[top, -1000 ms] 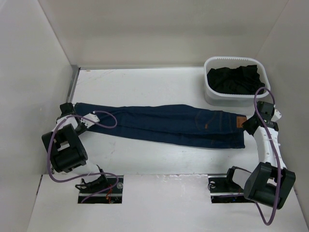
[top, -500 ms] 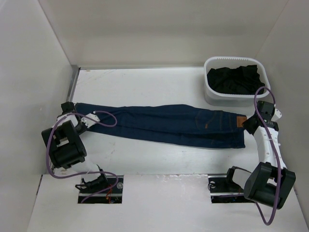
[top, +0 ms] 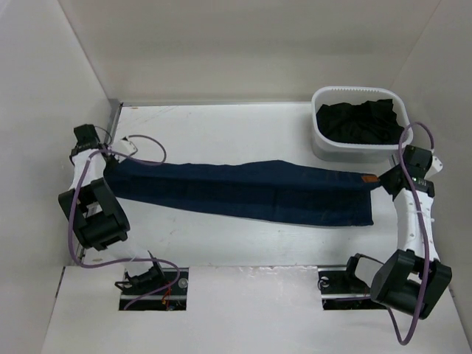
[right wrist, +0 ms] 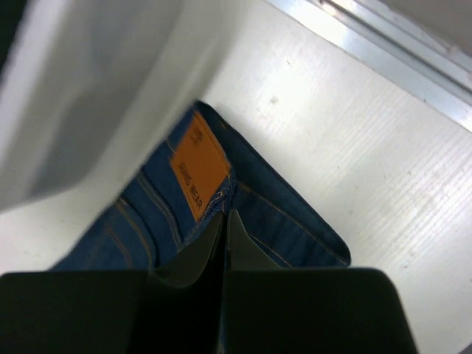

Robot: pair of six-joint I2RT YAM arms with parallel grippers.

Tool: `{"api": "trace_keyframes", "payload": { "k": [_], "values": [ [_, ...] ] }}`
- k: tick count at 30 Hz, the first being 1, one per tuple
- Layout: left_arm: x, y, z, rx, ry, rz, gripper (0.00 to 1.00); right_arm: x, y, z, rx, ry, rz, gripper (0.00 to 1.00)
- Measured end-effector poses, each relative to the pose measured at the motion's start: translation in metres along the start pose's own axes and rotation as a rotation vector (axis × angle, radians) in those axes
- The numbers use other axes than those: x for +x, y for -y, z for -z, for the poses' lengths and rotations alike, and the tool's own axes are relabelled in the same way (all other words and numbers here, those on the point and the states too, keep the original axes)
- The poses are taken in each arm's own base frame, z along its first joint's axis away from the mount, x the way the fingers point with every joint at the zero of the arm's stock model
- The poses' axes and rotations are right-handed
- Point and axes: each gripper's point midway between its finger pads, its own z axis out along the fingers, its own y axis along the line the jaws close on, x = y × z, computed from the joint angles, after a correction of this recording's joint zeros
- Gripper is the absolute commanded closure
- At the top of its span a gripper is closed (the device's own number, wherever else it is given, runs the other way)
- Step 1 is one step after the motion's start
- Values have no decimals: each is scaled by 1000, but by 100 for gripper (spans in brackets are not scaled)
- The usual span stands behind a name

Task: Fold and stack the trousers
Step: Fold the trousers

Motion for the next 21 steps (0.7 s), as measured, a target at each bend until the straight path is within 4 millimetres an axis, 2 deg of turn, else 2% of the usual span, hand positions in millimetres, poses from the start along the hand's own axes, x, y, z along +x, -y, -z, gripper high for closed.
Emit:
{"api": "trace_keyframes", "payload": {
  "k": [3, 5, 8, 11, 15, 18, 19, 20, 21],
  "values": [
    [-19, -32, 5, -51, 44, -11, 100, -15, -9, 8, -39, 29, -16, 100],
    [-25, -39, 1, -52, 53, -20, 100, -18, -11, 15, -58, 39, -22, 100],
    [-22, -30, -7, -15, 39, -38, 100, -17, -6, 26, -64, 51, -31, 100],
    [-17, -20, -12, 7, 25, -53, 100, -8, 5, 32, -58, 55, -38, 100],
    [-8, 2, -23, 31, 0, -68, 99, 19, 31, 30, -3, 9, -50, 100],
    [2, 25, -24, 58, -23, -85, 94, 41, 47, 28, 45, -42, -44, 99],
    [5, 33, -22, 66, -29, -93, 92, 47, 51, 28, 58, -58, -40, 92],
    [8, 39, -20, 70, -34, -102, 86, 50, 54, 27, 67, -69, -37, 80],
    [11, 45, -18, 74, -41, -111, 75, 51, 56, 27, 77, -74, -33, 68]
  ]
}}
